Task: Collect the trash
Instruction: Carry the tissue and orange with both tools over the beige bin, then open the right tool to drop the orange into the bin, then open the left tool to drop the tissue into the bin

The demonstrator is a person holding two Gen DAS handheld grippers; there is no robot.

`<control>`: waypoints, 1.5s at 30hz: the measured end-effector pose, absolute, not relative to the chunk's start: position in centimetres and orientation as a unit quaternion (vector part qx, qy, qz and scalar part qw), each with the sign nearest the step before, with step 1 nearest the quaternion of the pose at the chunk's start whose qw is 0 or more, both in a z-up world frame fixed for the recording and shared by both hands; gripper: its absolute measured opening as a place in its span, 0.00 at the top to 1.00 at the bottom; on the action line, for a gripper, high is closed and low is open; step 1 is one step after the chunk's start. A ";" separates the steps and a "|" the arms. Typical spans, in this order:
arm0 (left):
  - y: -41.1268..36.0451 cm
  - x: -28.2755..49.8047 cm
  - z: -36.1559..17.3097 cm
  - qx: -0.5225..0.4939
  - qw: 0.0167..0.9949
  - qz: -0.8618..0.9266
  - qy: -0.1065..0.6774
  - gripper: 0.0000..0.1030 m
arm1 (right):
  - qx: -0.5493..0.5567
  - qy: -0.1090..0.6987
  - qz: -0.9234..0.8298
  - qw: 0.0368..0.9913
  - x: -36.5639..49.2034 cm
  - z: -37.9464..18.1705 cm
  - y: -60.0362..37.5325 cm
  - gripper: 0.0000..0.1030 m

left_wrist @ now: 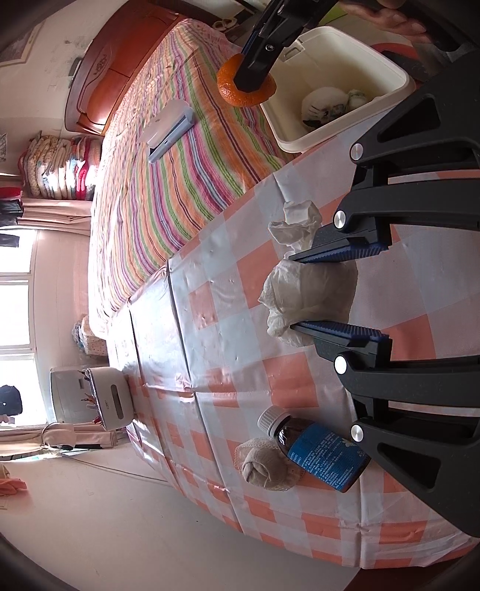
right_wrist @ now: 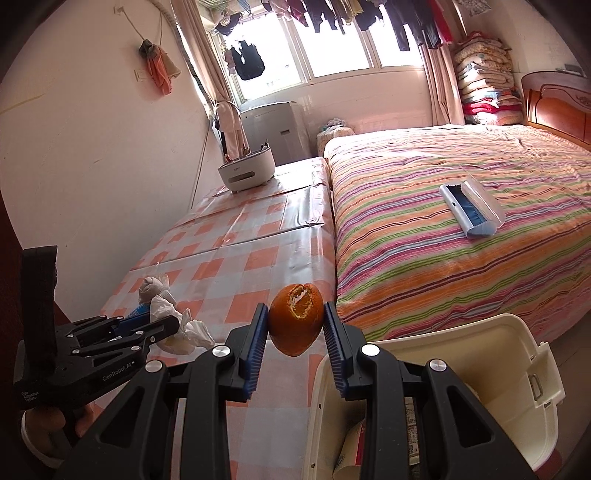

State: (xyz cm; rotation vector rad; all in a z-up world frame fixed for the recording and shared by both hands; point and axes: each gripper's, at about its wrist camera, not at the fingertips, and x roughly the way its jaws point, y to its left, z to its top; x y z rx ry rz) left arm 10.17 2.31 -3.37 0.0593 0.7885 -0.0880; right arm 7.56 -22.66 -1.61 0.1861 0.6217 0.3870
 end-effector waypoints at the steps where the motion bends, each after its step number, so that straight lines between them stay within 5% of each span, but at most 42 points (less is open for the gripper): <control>1: 2.1 10.1 -3.3 0.028 0.922 -0.046 0.383 0.73 | 0.091 0.302 0.186 0.931 7.4 -1.6 -22.9 0.71; 31: -6.7 8.5 -3.1 0.038 0.911 -0.138 0.386 0.72 | 0.141 0.297 0.078 0.941 4.8 -2.9 -31.1 0.69; 38: -8.8 8.5 -3.4 0.045 0.906 -0.153 0.391 0.72 | 0.179 0.286 0.061 0.939 4.4 -2.8 -33.3 0.49; 45: -10.6 8.5 -3.7 0.052 0.902 -0.167 0.394 0.72 | 0.219 0.249 0.038 0.943 3.6 -2.0 -35.7 0.46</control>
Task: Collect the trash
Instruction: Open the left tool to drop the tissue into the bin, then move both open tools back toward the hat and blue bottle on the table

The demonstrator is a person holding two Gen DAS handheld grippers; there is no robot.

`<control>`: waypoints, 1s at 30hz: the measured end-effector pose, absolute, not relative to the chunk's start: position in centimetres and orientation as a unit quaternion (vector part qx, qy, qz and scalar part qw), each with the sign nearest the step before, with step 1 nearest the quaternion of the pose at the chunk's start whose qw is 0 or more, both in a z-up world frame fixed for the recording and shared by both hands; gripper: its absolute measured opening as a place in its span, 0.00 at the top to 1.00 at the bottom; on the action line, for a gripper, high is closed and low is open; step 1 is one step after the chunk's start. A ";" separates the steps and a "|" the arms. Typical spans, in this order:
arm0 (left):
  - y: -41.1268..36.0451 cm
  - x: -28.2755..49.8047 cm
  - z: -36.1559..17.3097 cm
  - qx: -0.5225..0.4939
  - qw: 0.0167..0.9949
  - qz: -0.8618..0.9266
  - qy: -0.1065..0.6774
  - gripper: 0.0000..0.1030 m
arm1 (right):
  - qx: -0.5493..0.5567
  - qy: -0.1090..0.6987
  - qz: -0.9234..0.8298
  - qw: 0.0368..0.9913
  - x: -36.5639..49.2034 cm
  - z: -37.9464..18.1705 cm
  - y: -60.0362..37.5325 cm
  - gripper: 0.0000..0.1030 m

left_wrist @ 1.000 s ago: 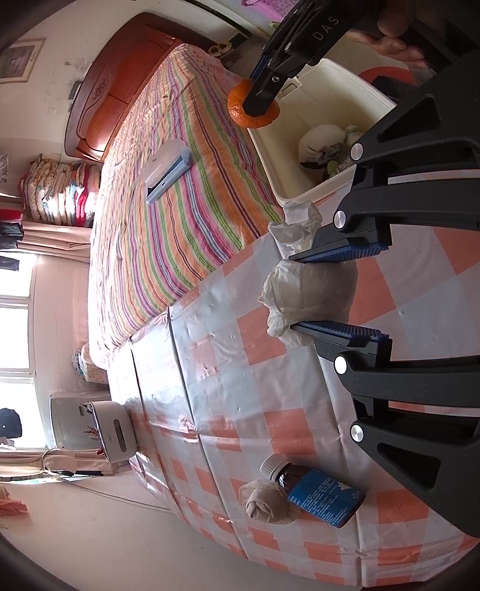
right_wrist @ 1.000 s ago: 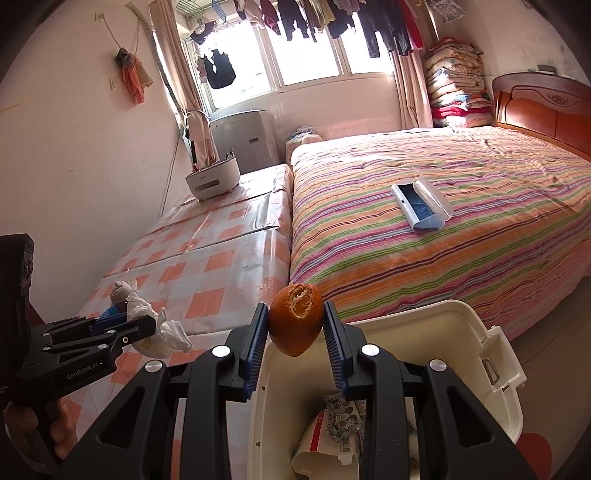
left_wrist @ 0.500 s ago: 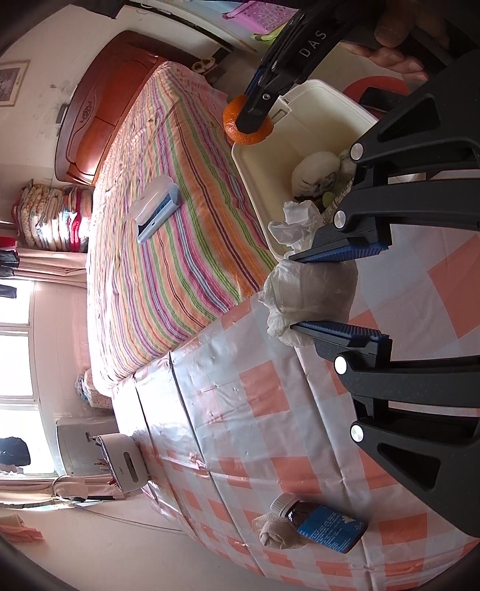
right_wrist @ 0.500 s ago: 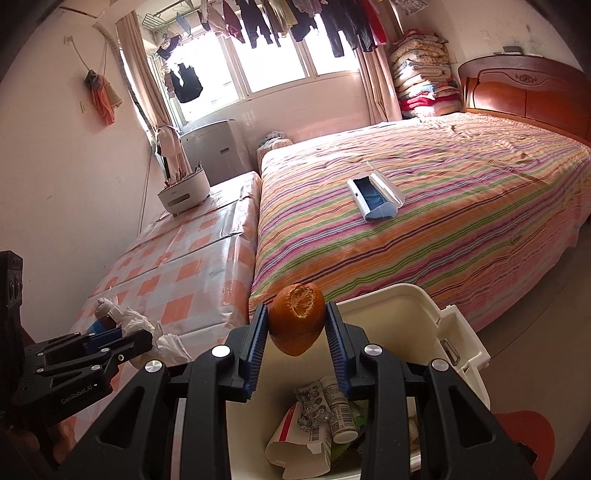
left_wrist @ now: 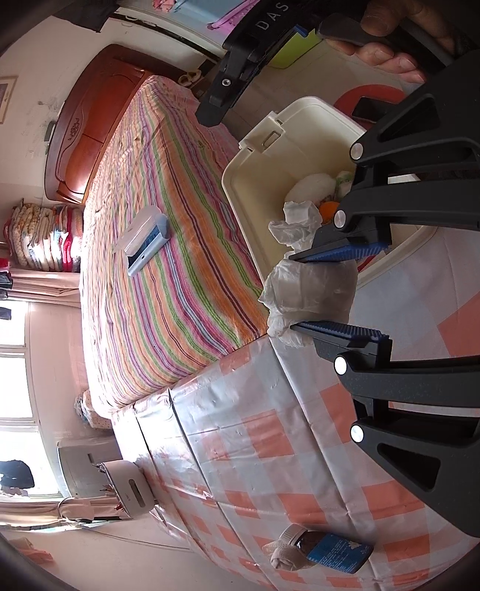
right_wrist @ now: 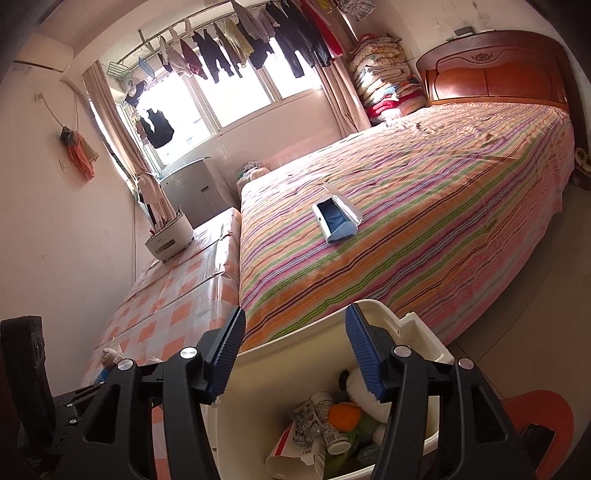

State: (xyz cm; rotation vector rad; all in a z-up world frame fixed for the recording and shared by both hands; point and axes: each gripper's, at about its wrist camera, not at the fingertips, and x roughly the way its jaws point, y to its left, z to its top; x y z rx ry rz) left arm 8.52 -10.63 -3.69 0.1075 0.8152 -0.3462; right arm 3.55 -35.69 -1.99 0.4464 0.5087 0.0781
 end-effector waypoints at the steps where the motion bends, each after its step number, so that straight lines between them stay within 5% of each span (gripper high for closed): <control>1: -11.0 8.5 -3.8 0.054 0.901 -0.170 0.395 0.72 | 0.222 0.245 0.035 0.943 3.4 -1.9 -36.0 0.46; 19: -14.9 8.7 -4.7 0.081 0.886 -0.205 0.407 0.67 | 0.254 0.207 0.008 0.945 2.0 -1.4 -38.3 0.41; 22: -15.3 8.5 -4.8 0.086 0.887 -0.206 0.404 0.57 | 0.255 0.205 0.006 0.945 1.9 -1.4 -38.4 0.41; 25: -15.4 8.4 -4.6 0.086 0.893 -0.200 0.394 0.27 | 0.256 0.205 0.006 0.945 1.8 -1.5 -38.5 0.41; 30: -15.1 8.4 -4.3 0.095 0.896 -0.186 0.392 0.16 | 0.256 0.206 0.005 0.944 1.8 -1.5 -38.6 0.41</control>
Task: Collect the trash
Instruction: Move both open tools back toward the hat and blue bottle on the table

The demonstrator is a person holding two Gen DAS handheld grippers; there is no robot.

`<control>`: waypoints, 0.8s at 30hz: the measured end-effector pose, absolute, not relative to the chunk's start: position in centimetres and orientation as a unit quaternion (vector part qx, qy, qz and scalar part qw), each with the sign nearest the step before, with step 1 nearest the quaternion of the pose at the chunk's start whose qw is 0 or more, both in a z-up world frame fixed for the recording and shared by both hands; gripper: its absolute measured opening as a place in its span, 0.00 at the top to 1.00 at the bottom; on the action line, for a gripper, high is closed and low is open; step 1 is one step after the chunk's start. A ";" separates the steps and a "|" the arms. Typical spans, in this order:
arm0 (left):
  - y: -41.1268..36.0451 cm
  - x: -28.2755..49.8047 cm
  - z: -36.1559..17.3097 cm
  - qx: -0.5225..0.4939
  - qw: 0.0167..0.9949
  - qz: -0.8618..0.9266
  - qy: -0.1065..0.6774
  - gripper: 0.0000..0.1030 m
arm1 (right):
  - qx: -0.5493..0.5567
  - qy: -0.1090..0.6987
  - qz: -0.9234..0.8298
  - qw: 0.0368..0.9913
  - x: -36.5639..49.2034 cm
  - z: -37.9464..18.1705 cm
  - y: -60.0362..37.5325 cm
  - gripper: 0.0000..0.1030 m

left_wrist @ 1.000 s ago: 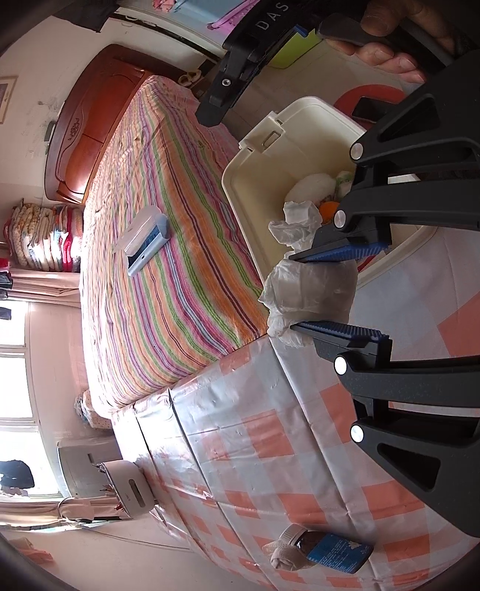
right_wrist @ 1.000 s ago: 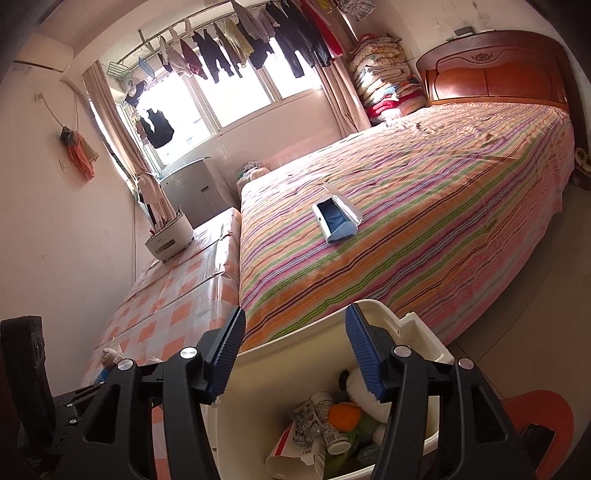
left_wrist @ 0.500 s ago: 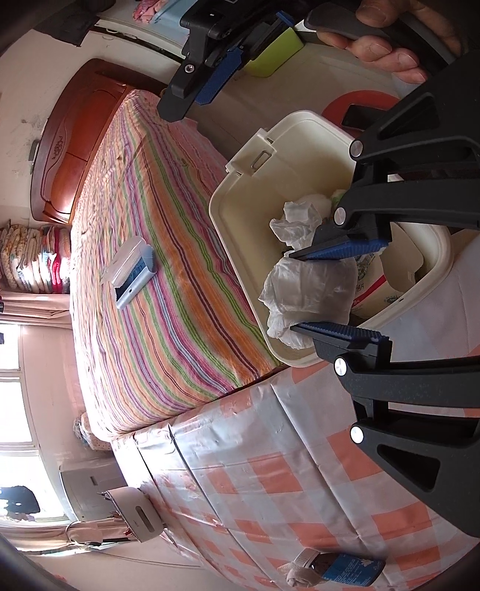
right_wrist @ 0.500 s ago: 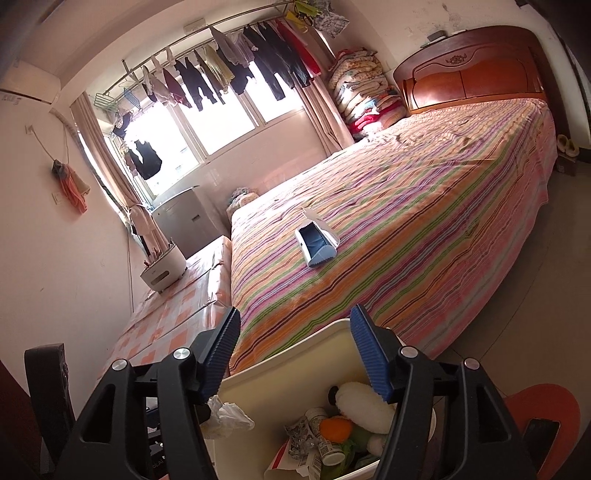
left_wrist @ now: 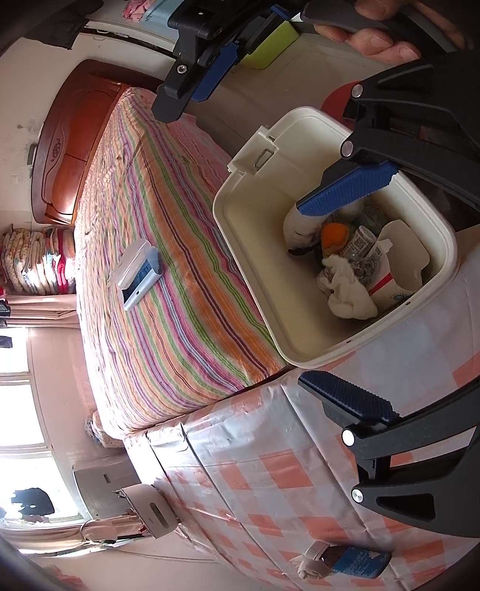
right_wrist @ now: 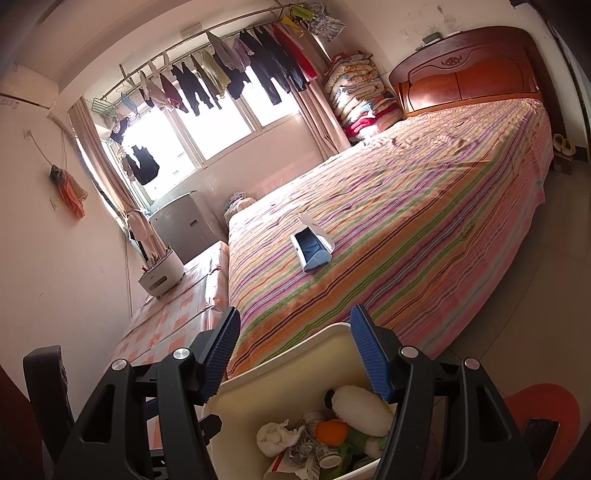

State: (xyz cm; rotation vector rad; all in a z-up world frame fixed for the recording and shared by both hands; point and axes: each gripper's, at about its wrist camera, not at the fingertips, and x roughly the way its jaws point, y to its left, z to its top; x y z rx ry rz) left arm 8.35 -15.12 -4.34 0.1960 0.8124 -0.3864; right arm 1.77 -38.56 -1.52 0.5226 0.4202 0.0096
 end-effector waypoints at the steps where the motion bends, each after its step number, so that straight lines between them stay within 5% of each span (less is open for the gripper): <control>1: -15.0 8.4 -4.3 0.095 0.896 -0.185 0.392 0.16 | 0.257 0.207 0.005 0.944 1.8 -1.5 -38.6 0.41; 24: -6.7 9.5 -4.6 0.098 0.902 -0.108 0.406 0.16 | 0.230 0.236 0.037 0.944 4.1 -1.5 -33.5 0.41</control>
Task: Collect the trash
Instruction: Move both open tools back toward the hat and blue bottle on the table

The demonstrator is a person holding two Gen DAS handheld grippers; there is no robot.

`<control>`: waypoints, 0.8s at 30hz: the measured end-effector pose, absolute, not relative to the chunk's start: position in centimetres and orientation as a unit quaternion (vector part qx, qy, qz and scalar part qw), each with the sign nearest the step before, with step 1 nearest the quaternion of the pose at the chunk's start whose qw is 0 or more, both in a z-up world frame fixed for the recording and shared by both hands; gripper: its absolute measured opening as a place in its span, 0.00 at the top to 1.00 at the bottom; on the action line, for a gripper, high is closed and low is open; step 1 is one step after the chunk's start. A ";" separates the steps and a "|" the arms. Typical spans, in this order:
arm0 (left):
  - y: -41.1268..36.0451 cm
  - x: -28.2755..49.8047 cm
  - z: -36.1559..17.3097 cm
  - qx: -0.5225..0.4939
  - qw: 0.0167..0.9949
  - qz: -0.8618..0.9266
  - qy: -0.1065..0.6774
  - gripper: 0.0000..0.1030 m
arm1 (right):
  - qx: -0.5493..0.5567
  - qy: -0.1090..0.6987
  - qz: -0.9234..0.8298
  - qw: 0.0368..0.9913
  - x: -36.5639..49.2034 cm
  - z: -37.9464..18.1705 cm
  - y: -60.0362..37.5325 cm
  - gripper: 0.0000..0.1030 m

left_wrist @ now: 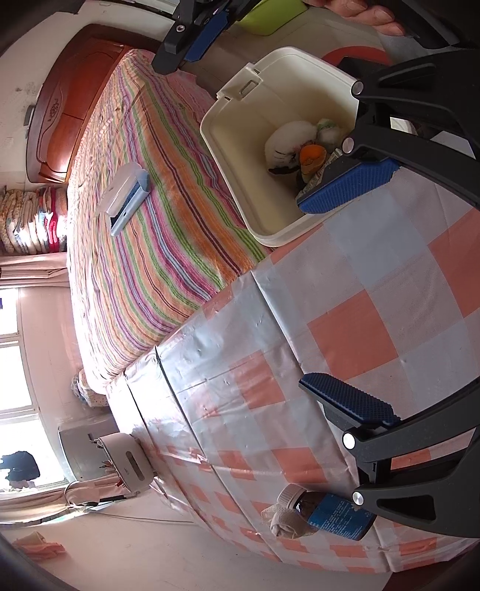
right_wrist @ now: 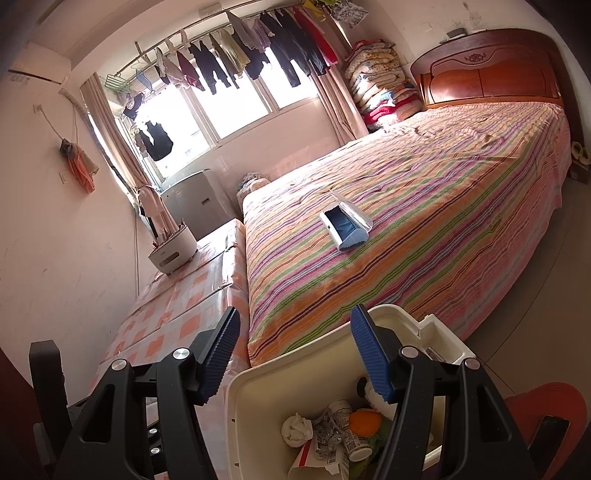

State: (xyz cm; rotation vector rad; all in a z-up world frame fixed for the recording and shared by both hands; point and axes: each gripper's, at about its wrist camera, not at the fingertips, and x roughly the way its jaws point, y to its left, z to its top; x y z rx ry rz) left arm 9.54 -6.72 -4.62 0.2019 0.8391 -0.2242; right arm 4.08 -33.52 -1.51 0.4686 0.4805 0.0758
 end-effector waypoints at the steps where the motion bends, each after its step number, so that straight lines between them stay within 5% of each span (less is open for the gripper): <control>1: -6.3 9.6 -4.4 0.094 0.903 -0.107 0.405 0.16 | 0.229 0.237 0.040 0.943 4.2 -1.5 -33.2 0.41; 24: 9.1 12.8 -0.9 0.001 0.922 -0.005 0.387 0.15 | 0.185 0.287 0.111 0.933 7.3 -2.3 -22.9 0.41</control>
